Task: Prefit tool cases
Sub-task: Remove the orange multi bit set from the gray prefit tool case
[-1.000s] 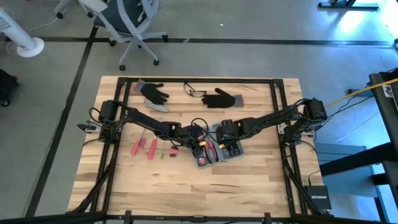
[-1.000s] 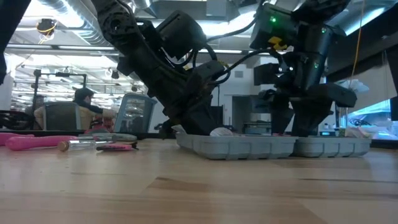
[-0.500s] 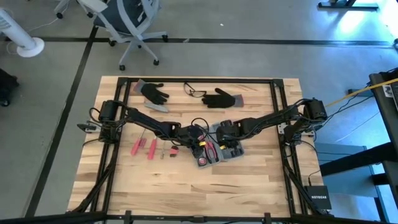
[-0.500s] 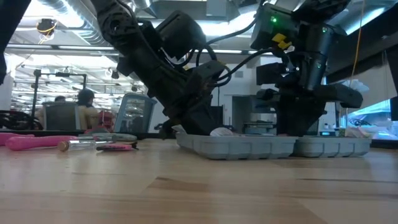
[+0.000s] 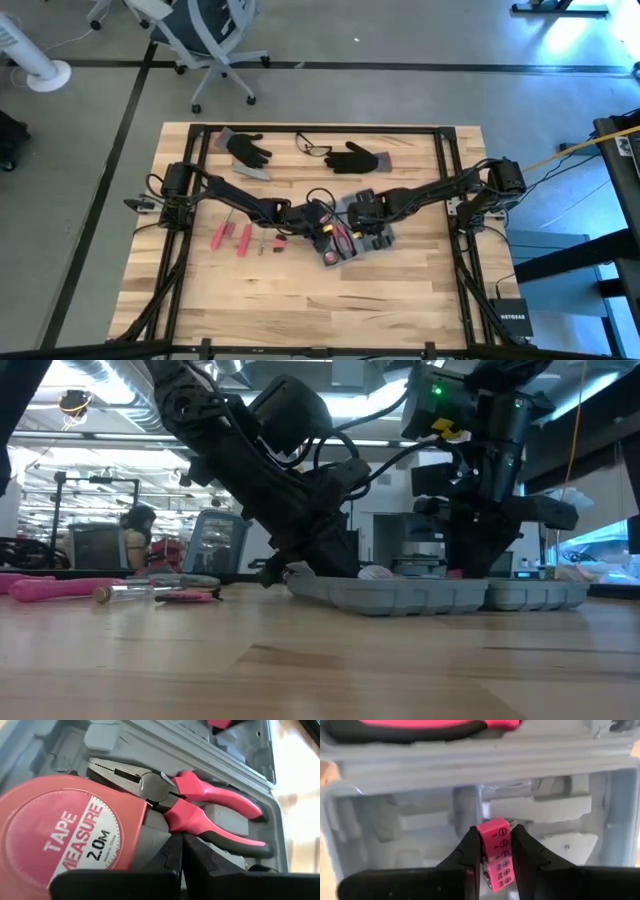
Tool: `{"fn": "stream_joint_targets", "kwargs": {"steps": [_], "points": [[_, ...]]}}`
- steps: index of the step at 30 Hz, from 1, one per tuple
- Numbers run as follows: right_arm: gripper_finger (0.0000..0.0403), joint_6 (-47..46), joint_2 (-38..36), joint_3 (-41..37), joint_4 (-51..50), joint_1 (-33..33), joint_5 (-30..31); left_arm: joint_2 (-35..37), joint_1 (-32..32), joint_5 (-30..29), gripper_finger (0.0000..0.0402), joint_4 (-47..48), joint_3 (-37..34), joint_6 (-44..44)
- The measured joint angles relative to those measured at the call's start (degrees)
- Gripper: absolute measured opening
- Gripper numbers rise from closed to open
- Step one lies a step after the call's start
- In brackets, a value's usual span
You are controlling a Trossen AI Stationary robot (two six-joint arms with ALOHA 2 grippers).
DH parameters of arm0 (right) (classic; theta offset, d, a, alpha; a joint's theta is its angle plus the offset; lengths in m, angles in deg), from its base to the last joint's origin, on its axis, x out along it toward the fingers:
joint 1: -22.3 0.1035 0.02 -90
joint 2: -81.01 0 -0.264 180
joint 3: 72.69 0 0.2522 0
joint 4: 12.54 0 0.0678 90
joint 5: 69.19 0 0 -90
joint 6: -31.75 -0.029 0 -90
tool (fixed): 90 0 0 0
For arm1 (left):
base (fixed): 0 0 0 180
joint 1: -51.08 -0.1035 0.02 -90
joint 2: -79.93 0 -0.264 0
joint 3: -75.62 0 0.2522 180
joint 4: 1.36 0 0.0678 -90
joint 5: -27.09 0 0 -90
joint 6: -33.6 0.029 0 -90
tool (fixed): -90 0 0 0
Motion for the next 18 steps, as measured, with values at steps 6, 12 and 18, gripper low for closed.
{"fn": "stream_joint_targets", "kwargs": {"steps": [6,12,18], "points": [[0.0067,0.03,-2.19,2.13,-2.53,-0.28,2.38,-3.83,0.14,0.36,0.0,-8.04,0.63,-6.05],[0.0067,-0.15,-7.54,2.63,-7.57,-2.1,3.97,-4.62,1.0,1.41,0.0,-10.39,2.92,-3.19],[0.0067,-0.33,-14.34,2.71,-13.77,-4.76,4.12,-4.58,1.11,1.87,0.0,-10.09,7.34,0.35]]}}
